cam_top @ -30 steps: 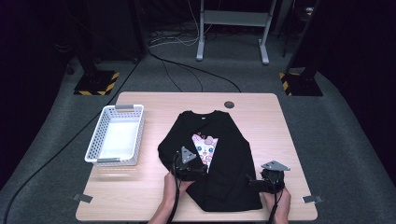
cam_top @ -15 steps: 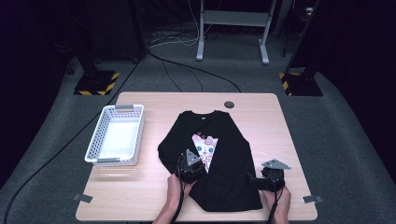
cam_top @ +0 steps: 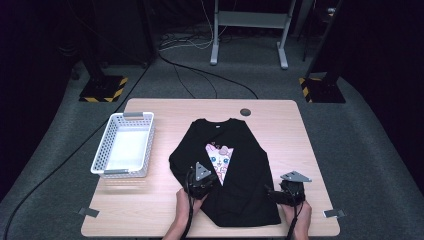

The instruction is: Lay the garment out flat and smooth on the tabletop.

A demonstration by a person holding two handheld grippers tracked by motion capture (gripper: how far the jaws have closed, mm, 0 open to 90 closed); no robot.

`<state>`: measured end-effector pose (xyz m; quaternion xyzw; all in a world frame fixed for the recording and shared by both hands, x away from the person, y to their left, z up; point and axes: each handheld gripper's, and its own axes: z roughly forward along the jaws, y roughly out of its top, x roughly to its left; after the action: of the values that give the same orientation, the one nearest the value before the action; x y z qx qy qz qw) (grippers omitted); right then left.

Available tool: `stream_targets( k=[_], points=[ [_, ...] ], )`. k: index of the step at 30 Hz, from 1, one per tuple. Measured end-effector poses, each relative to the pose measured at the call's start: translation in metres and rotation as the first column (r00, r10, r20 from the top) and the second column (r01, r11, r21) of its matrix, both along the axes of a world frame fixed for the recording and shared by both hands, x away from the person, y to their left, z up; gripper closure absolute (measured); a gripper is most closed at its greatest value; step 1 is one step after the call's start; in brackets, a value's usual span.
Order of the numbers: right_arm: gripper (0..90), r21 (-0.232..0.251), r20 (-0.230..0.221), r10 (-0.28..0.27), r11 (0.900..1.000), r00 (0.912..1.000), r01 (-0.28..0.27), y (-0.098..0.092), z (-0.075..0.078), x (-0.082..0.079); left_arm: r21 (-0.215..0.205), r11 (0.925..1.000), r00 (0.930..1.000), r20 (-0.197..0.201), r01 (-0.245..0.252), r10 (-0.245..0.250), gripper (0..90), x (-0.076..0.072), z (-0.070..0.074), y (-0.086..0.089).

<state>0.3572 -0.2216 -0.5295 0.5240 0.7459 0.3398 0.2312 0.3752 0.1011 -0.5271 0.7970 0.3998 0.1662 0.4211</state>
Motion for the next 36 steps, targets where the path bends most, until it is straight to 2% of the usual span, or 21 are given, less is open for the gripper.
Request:
stream_targets(
  k=[1,3,7,12,16,20,25,36],
  points=[
    [14.0,0.0,0.0,0.0,1.0,1.0,0.0,0.0,0.0,0.0,0.002,1.0,1.0,-0.004,0.001,-0.001,86.5,-0.001,0.0,0.001],
    [14.0,0.0,0.0,0.0,1.0,1.0,0.0,0.0,0.0,0.0,-0.019,0.9998,1.0,-0.006,-0.002,0.002,86.5,-0.002,0.002,0.005],
    [14.2,0.001,0.0,0.0,1.0,1.0,0.0,0.0,0.0,0.0,-0.04,0.9992,0.9999,0.007,-0.011,0.011,86.5,-0.007,0.008,0.011],
    [14.3,0.003,0.0,0.0,1.0,1.0,0.0,0.0,0.0,0.0,-0.021,0.9997,0.9998,0.015,-0.011,0.011,86.5,-0.012,0.01,0.018],
    [14.3,0.003,0.0,0.001,1.0,1.0,-0.001,0.0,0.0,0.0,-0.04,0.999,0.9998,0.006,-0.021,0.021,86.5,-0.017,0.013,0.026],
    [14.4,0.004,0.0,0.003,1.0,1.0,-0.003,0.0,0.0,0.0,-0.046,0.9985,0.9994,0.015,-0.029,0.03,86.5,-0.021,0.016,0.03],
    [14.4,0.005,-0.001,0.008,1.0,1.0,-0.008,0.0,0.0,0.0,-0.028,0.9992,0.9994,0.023,-0.027,0.027,86.5,-0.028,0.017,0.032],
    [14.5,0.005,0.0,0.005,1.0,1.0,-0.005,0.0,0.0,0.0,-0.027,0.9993,0.9991,0.035,-0.024,0.025,86.5,-0.042,0.018,0.043]
  ],
)
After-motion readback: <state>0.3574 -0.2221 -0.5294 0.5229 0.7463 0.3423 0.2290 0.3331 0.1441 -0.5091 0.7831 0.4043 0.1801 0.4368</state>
